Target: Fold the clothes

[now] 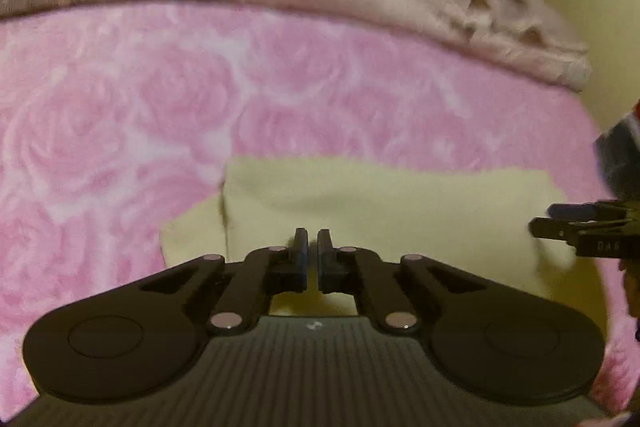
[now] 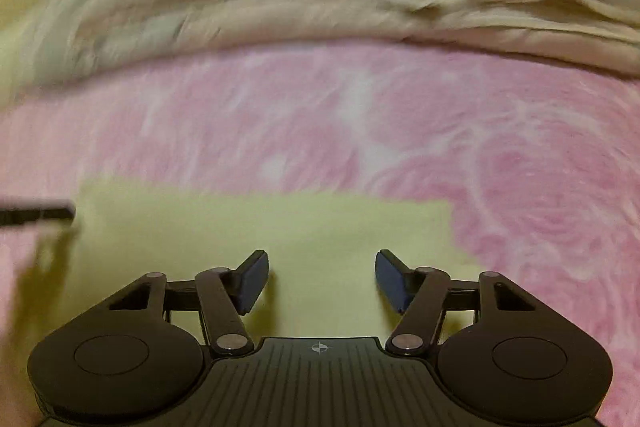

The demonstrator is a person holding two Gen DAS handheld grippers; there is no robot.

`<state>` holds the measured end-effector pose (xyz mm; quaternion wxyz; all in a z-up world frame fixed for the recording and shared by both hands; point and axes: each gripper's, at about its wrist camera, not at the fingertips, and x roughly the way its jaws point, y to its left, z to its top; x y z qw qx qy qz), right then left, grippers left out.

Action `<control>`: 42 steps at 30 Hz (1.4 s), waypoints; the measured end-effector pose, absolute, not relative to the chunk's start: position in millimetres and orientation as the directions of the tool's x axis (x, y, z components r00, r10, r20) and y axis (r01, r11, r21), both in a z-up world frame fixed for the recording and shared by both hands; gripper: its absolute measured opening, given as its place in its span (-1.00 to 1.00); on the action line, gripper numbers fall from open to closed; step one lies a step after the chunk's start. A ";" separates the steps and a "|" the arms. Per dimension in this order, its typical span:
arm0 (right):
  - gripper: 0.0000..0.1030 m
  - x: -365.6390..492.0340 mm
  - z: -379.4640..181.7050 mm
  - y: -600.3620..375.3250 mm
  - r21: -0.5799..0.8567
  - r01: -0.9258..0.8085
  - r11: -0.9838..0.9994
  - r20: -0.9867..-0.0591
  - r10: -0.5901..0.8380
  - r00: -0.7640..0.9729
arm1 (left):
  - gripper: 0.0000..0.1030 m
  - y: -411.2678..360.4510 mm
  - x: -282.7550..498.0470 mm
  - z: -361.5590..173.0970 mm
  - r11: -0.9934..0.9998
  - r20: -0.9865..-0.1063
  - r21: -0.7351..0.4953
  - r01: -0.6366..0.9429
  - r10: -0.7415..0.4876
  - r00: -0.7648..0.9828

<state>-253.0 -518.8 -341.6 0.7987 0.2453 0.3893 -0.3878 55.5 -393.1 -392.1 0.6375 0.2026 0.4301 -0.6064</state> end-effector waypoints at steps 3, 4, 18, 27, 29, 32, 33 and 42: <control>0.19 -267.4 -355.3 -526.7 0.033 0.833 0.552 -0.817 -0.465 0.340 | -0.95 -392.8 73.7 -395.2 0.279 -0.778 -0.308 0.910 -0.624 -0.072; -0.02 -276.0 -353.8 -530.8 0.035 0.850 0.526 -0.816 -0.476 0.328 | -0.96 -389.6 75.1 -388.3 0.305 -0.772 -0.293 0.906 -0.635 -0.036; -0.08 -299.6 -340.8 -434.0 -0.021 0.813 0.582 -0.852 -0.436 0.289 | -0.88 -301.9 11.7 -370.1 0.312 -0.823 -0.154 0.937 -0.565 0.053; -0.08 -315.0 -332.0 -381.3 0.059 0.823 0.565 -0.855 -0.397 0.333 | -0.84 -264.7 -15.9 -376.3 0.298 -0.866 -0.104 0.949 -0.496 0.061; -0.08 -321.8 -349.6 -379.0 0.067 0.845 0.530 -0.876 -0.374 0.304 | -0.84 -258.8 -16.3 -383.3 0.311 -0.882 -0.088 0.946 -0.467 0.071; -0.08 -327.0 -341.1 -372.3 0.070 0.867 0.494 -0.885 -0.370 0.282 | -0.84 -252.5 -14.5 -365.5 0.332 -0.887 -0.091 0.939 -0.456 0.075; -0.08 -327.9 -336.0 -369.3 0.071 0.872 0.484 -0.887 -0.369 0.277 | -0.83 -250.5 -14.2 -358.9 0.338 -0.889 -0.092 0.937 -0.451 0.076; 0.54 -332.3 -273.7 -303.5 0.234 0.937 0.259 -0.895 -0.318 0.312 | -0.57 -205.4 -18.3 -273.0 0.342 -0.908 -0.132 0.930 -0.418 0.025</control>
